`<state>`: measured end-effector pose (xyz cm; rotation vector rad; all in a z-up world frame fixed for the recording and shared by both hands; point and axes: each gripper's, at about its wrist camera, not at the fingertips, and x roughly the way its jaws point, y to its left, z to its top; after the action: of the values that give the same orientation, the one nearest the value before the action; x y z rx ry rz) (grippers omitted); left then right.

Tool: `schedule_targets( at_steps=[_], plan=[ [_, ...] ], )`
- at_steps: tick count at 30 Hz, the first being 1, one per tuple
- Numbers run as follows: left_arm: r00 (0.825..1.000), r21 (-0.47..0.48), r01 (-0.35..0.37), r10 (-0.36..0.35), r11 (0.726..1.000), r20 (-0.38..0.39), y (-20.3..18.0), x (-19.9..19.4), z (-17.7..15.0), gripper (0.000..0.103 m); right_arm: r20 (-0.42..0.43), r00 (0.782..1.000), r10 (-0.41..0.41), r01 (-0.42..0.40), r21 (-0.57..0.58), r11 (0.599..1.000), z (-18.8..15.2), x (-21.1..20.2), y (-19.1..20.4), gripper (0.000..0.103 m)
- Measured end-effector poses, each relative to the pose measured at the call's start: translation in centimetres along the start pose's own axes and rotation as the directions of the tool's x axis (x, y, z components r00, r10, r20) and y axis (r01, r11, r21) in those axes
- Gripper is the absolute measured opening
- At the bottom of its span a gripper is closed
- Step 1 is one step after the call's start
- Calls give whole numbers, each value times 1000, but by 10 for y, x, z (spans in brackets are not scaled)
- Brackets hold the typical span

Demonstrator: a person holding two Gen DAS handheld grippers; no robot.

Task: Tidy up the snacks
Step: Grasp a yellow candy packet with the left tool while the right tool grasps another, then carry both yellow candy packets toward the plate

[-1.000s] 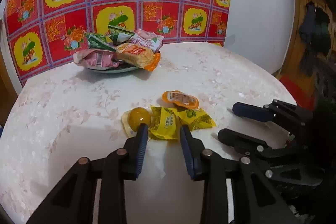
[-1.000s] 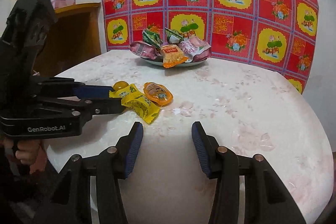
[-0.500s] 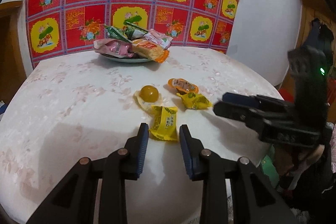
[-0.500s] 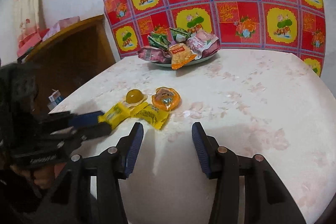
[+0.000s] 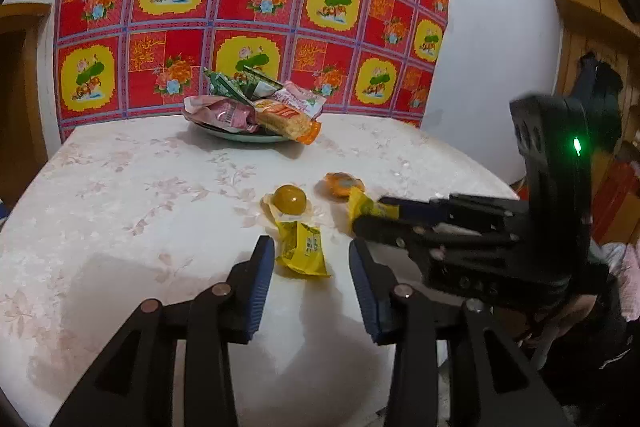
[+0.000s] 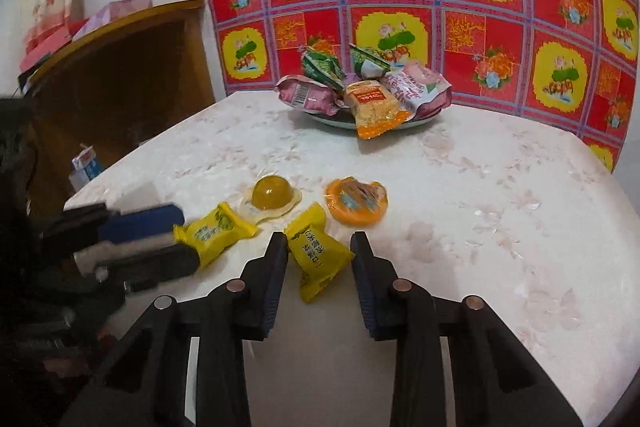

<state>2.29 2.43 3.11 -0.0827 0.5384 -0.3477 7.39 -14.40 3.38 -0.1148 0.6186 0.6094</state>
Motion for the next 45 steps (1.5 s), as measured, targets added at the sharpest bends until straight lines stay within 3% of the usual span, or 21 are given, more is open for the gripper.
schedule_targets(
  at_steps=[6,9,19,20,22,24,32,38,45],
  plan=[
    [1000,-13,-13,13,1000,-13,3,6,-1,40,-16,1000,-4,3,-72,997,-10,-15,1,34],
    [999,4,-31,31,1000,-26,-2,12,0,40,-5,999,-43,42,-90,995,-13,-16,5,47],
    [999,-7,-42,41,999,-33,-1,17,-1,33,30,999,12,-12,14,1000,-11,-14,-9,48],
    [998,-3,-47,47,999,-32,-2,17,-1,33,34,999,14,-15,38,999,-10,-13,-11,47],
    [998,0,-61,61,998,-31,-4,17,-2,32,39,999,-11,9,58,998,-9,-11,-12,29],
    [997,-10,-68,68,998,-29,-3,16,-2,27,43,998,-38,37,32,999,-11,-11,-9,29],
    [998,-73,-65,64,995,-11,0,7,-7,26,37,999,-38,40,-55,998,-22,-27,3,29],
    [999,-104,-36,36,994,-5,3,5,-7,24,72,997,-32,34,-28,999,-25,-33,-1,28],
    [998,-59,-60,61,996,22,-8,-5,2,24,111,993,-36,42,-46,998,-15,-43,1,27]
  ],
)
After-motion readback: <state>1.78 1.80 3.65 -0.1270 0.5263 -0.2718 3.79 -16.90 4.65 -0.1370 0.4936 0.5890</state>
